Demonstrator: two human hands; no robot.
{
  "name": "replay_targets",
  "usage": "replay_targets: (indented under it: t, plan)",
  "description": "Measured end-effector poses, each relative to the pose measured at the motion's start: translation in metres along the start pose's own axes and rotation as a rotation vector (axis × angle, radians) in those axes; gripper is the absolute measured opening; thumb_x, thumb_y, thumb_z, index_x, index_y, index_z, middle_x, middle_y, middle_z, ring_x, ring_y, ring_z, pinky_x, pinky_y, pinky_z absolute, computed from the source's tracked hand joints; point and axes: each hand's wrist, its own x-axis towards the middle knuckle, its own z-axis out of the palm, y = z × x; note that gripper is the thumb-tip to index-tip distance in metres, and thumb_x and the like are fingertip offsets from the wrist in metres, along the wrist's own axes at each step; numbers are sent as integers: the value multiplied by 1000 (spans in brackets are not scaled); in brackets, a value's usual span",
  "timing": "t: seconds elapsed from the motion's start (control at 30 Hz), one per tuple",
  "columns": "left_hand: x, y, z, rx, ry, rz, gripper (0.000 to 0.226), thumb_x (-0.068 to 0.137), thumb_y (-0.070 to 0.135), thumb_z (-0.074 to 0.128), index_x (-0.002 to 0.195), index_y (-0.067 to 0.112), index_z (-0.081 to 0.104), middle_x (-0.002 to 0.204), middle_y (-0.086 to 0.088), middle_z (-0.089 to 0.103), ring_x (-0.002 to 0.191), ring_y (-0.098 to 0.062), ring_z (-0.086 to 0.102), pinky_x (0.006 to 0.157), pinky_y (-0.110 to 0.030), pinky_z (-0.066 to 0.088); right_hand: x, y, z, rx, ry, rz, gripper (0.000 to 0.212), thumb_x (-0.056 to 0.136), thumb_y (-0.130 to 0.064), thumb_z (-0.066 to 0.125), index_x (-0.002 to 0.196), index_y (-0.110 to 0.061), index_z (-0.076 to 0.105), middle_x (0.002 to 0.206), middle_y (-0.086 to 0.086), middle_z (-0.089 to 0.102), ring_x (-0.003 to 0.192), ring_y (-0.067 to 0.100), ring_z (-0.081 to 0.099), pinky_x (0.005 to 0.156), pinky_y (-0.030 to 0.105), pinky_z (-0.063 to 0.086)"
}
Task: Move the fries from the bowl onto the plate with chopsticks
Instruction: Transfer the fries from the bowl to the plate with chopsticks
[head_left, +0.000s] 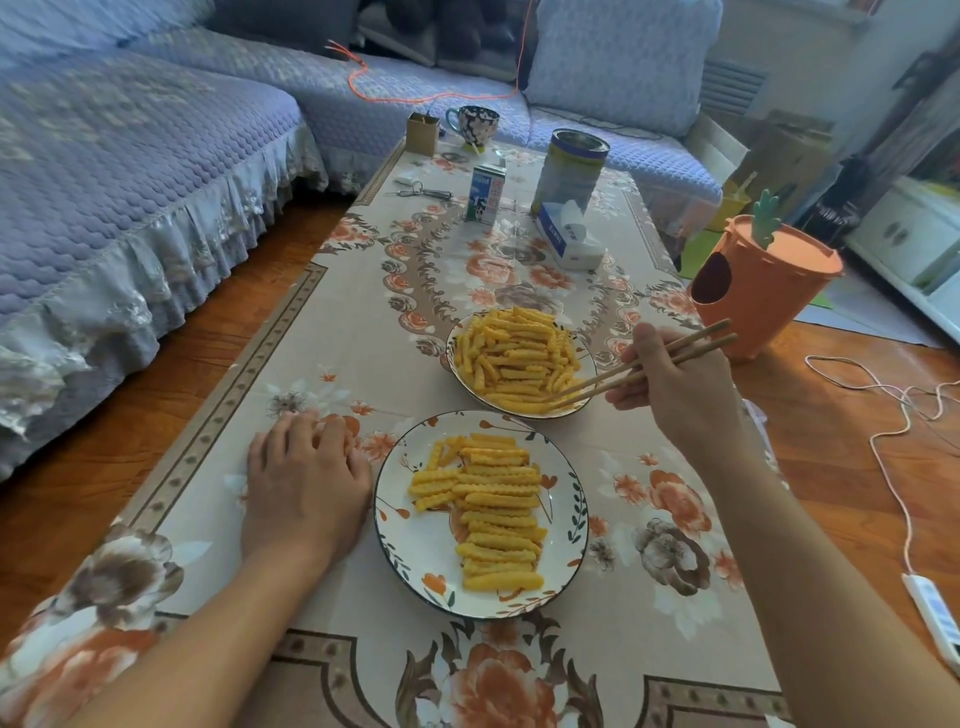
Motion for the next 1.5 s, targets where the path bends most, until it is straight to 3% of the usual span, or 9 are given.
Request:
replay_targets:
  t: [0.17,0.37,0.57,0.77,0.9,1.07,1.23,1.43,1.5]
  plan:
    - [0,1,-1,-6,5,5,49,91,38,38,127,16,64,138,-17,58,134,-37,45,116,-53,31,9,-3,0,44,-34,50,43,107,-33,51,86,1,65,72,31,68,54,31,71,56,43,64]
    - [1,1,-1,-6,0,1,49,91,39,38,127,17,63,137,-17,57,134,-36,45,117,-52,29,-12,-28,-14,184,-24,42,47,108,-34,45,80,0,63,59,16,68,53,34,71,53,41,63]
    - [0,1,-1,-17,-26,-7,41,97,35,46,131,17,60,143,-16,54,139,-35,41,120,-52,26,-55,-41,-5,262,-103,95,49,99,-40,48,78,1,62,55,17,66,50,34,70,49,37,61]
    - [0,1,-1,-15,-29,-8,41,99,34,46,133,17,59,146,-16,52,141,-35,39,121,-52,25,-81,-47,-13,168,-205,137,50,91,-44,51,77,3,61,54,24,64,47,35,68,47,40,60]
    - [0,0,-1,-11,-24,-4,41,99,34,45,133,16,60,145,-17,53,140,-36,40,120,-52,27,-90,-44,-15,142,-160,114,48,94,-40,52,81,6,62,54,19,65,50,35,69,50,41,61]
    - [0,1,-2,1,-32,-1,42,99,34,44,134,17,58,145,-17,52,140,-36,39,120,-53,27,-96,-33,-15,99,-152,97,35,97,-26,58,85,7,62,59,24,65,52,33,70,50,34,62]
    - [-1,1,-2,-10,-28,1,40,99,33,46,133,16,57,145,-18,52,141,-37,39,120,-53,26,-95,-35,-27,108,-49,36,28,99,-17,60,83,5,62,56,18,66,49,34,70,48,39,61]
    - [-2,1,-2,-18,-19,2,38,97,31,48,131,18,59,142,-17,54,138,-37,41,119,-54,29,-62,-17,-23,178,172,58,32,105,-28,56,87,-5,67,63,11,70,58,33,73,58,39,64]
    - [-2,1,-3,-14,-23,4,38,98,32,47,131,18,58,142,-17,54,138,-36,42,119,-54,29,-49,-9,-14,189,175,65,32,106,-30,54,87,-8,69,65,9,71,60,31,74,61,39,65]
